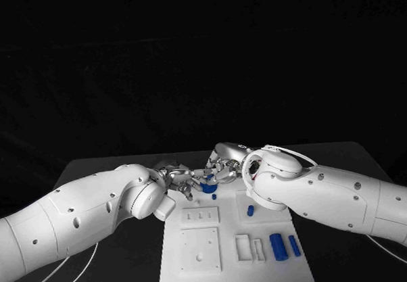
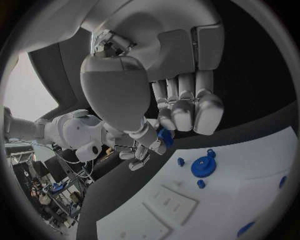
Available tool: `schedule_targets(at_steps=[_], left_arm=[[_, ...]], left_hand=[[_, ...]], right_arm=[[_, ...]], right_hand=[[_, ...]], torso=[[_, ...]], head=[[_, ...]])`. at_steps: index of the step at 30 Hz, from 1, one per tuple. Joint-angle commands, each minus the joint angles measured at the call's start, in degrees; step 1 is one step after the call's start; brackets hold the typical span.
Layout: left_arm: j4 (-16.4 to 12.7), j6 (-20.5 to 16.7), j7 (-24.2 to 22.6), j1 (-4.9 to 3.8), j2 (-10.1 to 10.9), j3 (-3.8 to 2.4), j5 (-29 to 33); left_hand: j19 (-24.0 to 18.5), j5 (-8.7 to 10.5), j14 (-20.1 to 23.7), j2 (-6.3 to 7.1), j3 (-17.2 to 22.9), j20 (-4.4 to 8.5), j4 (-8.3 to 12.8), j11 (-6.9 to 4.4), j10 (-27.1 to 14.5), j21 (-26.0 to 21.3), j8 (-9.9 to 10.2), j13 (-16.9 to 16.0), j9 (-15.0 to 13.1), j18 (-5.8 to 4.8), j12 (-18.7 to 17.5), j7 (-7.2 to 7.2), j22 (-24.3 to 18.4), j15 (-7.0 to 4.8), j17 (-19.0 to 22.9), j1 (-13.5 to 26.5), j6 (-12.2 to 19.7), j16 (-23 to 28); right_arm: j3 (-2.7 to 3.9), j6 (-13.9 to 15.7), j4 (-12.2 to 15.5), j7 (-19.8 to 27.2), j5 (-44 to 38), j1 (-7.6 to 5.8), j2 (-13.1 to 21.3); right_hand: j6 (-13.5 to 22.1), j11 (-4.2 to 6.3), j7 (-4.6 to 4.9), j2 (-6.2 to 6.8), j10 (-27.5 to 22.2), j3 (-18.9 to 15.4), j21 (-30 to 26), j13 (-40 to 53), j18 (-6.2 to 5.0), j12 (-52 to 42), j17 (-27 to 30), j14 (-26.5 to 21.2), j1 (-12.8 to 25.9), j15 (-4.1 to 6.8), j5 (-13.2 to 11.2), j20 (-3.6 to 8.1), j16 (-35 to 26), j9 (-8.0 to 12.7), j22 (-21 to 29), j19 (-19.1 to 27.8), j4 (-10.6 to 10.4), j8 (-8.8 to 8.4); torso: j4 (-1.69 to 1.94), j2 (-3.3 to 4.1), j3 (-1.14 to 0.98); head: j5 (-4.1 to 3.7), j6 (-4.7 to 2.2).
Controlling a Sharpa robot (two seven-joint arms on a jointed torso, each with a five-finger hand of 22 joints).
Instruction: Assemble the parts on the task board
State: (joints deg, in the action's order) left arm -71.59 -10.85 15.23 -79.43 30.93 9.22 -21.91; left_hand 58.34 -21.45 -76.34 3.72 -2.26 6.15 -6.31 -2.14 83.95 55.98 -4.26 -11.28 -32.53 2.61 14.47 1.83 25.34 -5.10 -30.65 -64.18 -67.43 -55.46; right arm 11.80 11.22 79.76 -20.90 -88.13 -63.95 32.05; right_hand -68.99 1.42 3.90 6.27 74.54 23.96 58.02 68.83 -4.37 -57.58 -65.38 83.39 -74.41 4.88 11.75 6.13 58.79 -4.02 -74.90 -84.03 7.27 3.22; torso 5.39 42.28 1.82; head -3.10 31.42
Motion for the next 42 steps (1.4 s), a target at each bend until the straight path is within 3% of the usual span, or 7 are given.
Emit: schedule_targets(at_steps=[1,9,12,25,34,37,42], left_arm=[[-0.3,0.1,-0.9,-0.05,0.0,-0.06,0.7],[-0.3,0.6,-0.6,-0.03,-0.4,-0.06,-0.2],[0.1,0.6,-0.5,0.12,-0.7,-0.05,-0.5],[1.7,0.5,-0.4,0.94,-1.8,0.15,-0.9],[1.8,0.5,-0.5,0.98,-1.9,0.19,-0.9],[1.8,0.7,-0.6,0.99,-1.9,0.19,-0.9],[1.6,1.1,-0.8,1.01,-1.9,0.19,-0.9]], left_hand=[[-0.4,0.26,0.4,0.59,0.1,-0.06,-0.3,0.21,0.8,-0.4,0.1,0.0,-0.2,-0.77,-0.1,-0.14,0.1,0.11,0.1,0.0,-0.3,0.1],[-0.4,1.3,0.5,0.35,0.1,-0.1,-0.2,0.24,0.7,-0.6,0.2,0.1,-0.4,-0.79,-0.1,-0.12,0.4,0.13,0.1,-0.1,-0.2,0.1],[-0.3,2.84,0.5,-0.87,-0.6,-0.11,1.1,0.25,0.6,-1.0,0.2,0.1,-0.7,-0.78,-0.1,-0.13,0.9,0.16,0.3,-0.2,-0.2,0.1],[-0.4,3.0,0.7,-1.37,-0.8,-0.18,1.5,0.34,0.3,-1.4,0.2,0.2,-0.6,-0.81,-0.2,-0.04,1.2,0.24,0.4,-0.3,0.1,0.3],[-0.3,3.01,0.7,-2.14,-1.2,-0.25,2.1,0.39,0.3,-1.9,0.2,0.4,-0.3,-0.81,-0.4,0.01,1.4,0.29,0.6,-0.6,0.3,0.5],[-0.3,2.95,0.7,-3.18,-1.3,-0.24,3.0,0.37,0.3,-2.1,0.3,0.5,-0.1,-0.82,-0.5,-0.03,1.6,0.27,0.6,-1.3,0.3,0.6],[-0.3,0.39,0.8,-6.35,0.6,-0.14,4.9,0.2,0.3,-2.2,0.2,0.7,0.0,-0.88,-0.7,-0.41,1.8,0.16,0.6,-5.0,0.4,0.6]], right_arm=[[-0.07,-1.8,-0.1,-0.6,-0.9,0.0,-0.1],[-0.15,-1.4,0.1,-0.7,-1.0,0.0,-0.3],[-0.16,-1.4,0.2,-0.6,-1.1,0.0,-0.3],[-0.17,-1.6,1.0,-0.7,-1.3,0.0,-0.4],[-0.17,-2.0,1.2,-0.8,-1.6,0.0,-0.6],[-0.21,-2.1,1.0,-1.0,-1.6,0.0,-0.7],[-0.35,-2.2,0.4,-1.2,-1.6,0.01,-1.0]], right_hand=[[-0.5,0.18,0.09,-0.22,-0.1,-0.4,0.2,0.0,0.52,0.2,-0.1,0.2,0.1,0.26,-0.3,0.06,-0.1,-0.1,-7.6,-1.8,-0.1,0.41],[-0.5,0.18,0.09,-0.22,-0.1,-0.4,0.2,0.0,0.52,0.2,-0.1,0.2,0.1,0.26,-0.3,0.06,-0.1,-0.1,-7.6,-1.8,-0.1,0.41],[-0.5,0.18,0.09,-0.22,-0.1,-0.4,0.2,0.0,0.52,0.2,-0.1,0.2,0.1,0.26,-0.3,0.06,-0.1,-0.1,-7.6,-1.8,-0.1,0.41],[-0.5,0.2,0.07,-0.28,-0.1,-0.6,0.2,0.0,0.53,0.2,-0.1,0.2,0.0,0.27,-0.2,0.08,-0.2,-0.1,-7.6,-1.8,-0.1,0.39],[-0.6,0.21,0.06,-0.28,-0.1,-0.7,0.2,0.0,0.54,0.2,-0.1,0.2,0.0,0.28,-0.3,0.09,-0.2,-0.1,-7.6,-1.9,-0.2,0.4],[-0.6,0.21,0.05,-0.32,-0.1,-0.7,0.2,0.0,0.54,0.2,-0.2,0.2,0.0,0.28,-0.6,0.09,-0.3,-0.1,-7.6,-1.9,-0.2,0.4],[-0.6,0.21,0.04,-0.34,-0.1,-0.7,0.2,-0.1,0.55,0.2,-0.2,0.2,0.0,0.29,-0.7,0.09,-0.3,-0.1,-7.6,-1.9,-0.2,0.4]], torso=[[-0.02,0.05,-0.03],[0.01,0.02,-0.1],[0.0,0.08,-0.1],[0.01,0.09,-0.22],[-0.02,0.02,-0.1],[-0.02,0.03,-0.09],[-0.02,0.06,-0.07]], head=[[-0.01,0.05],[0.15,0.18],[0.07,0.13],[-0.16,0.32],[-0.12,0.37],[-0.06,0.37],[-0.11,0.35]])
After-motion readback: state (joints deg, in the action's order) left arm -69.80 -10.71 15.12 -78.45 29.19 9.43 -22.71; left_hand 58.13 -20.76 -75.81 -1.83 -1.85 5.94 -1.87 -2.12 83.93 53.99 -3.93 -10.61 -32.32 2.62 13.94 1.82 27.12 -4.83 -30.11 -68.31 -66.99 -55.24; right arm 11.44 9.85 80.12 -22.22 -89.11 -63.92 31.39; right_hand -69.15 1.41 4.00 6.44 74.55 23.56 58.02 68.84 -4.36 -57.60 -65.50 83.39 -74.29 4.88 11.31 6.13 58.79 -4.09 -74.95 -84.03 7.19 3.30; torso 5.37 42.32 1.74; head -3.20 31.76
